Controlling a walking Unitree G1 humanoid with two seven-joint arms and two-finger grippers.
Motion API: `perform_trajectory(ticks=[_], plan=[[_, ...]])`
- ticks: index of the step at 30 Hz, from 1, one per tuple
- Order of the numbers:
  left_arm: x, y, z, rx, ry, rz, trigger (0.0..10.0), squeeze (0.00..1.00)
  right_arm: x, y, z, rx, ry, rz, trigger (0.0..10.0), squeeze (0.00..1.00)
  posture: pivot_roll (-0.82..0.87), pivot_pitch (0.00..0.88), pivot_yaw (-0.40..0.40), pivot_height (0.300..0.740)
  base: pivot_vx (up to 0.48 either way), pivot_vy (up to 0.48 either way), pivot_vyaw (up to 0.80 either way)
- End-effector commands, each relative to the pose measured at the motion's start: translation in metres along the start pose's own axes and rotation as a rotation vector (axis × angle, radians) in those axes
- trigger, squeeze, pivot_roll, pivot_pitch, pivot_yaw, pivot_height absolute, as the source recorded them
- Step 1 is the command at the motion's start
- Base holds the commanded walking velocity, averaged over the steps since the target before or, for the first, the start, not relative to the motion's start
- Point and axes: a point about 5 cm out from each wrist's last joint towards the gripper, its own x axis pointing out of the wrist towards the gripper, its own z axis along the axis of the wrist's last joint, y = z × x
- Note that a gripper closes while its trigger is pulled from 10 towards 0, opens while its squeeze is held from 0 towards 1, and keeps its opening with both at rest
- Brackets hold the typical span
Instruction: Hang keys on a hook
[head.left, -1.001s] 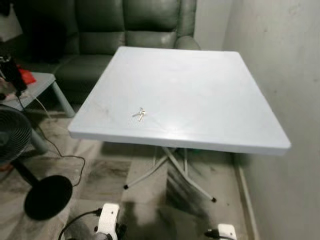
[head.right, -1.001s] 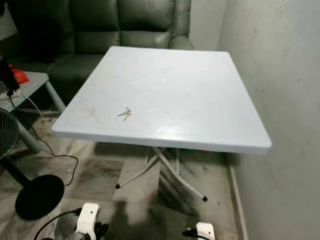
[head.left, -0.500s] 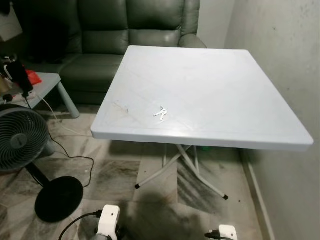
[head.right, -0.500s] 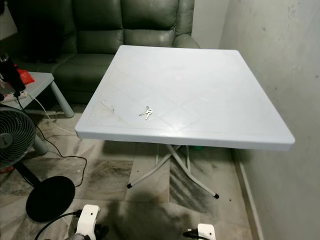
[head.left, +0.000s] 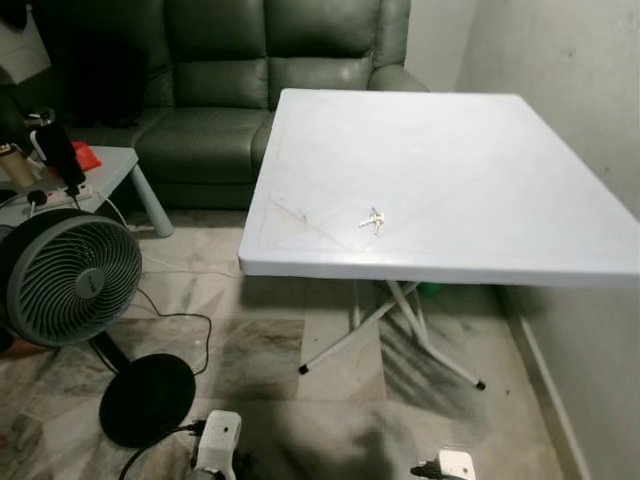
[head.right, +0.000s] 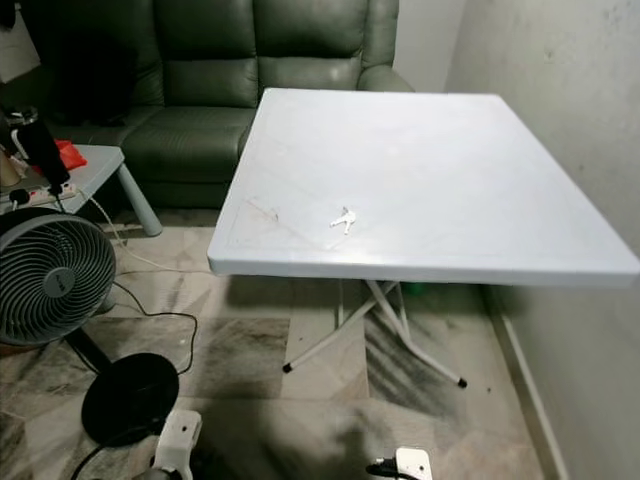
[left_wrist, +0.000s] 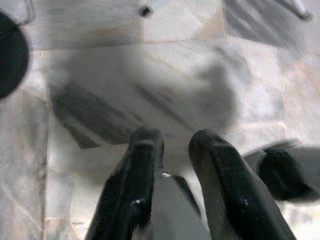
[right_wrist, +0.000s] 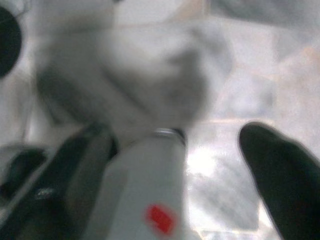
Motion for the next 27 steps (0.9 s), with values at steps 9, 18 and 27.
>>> perform_trajectory(ticks=[9,18,27], plan=[[-0.003,0.016,0.028,0.050,-0.148,0.037,10.0,0.00,0.003,-0.001,0.023,-0.011,-0.107,0.030,10.0,1.00,-0.12,0.000,0.013,0.740,0.000,0.000,0.00],[-0.007,0.020,0.075,0.076,-0.374,0.008,10.0,0.00,0.004,0.000,0.074,-0.063,-0.353,0.081,10.0,1.00,-0.12,0.000,0.018,0.740,0.000,0.000,0.00],[-0.028,0.017,0.146,0.071,-0.761,-0.044,10.0,0.00,-0.013,0.025,0.146,-0.105,-0.775,0.172,10.0,1.00,-0.13,0.000,0.034,0.740,0.000,0.000,0.00]])
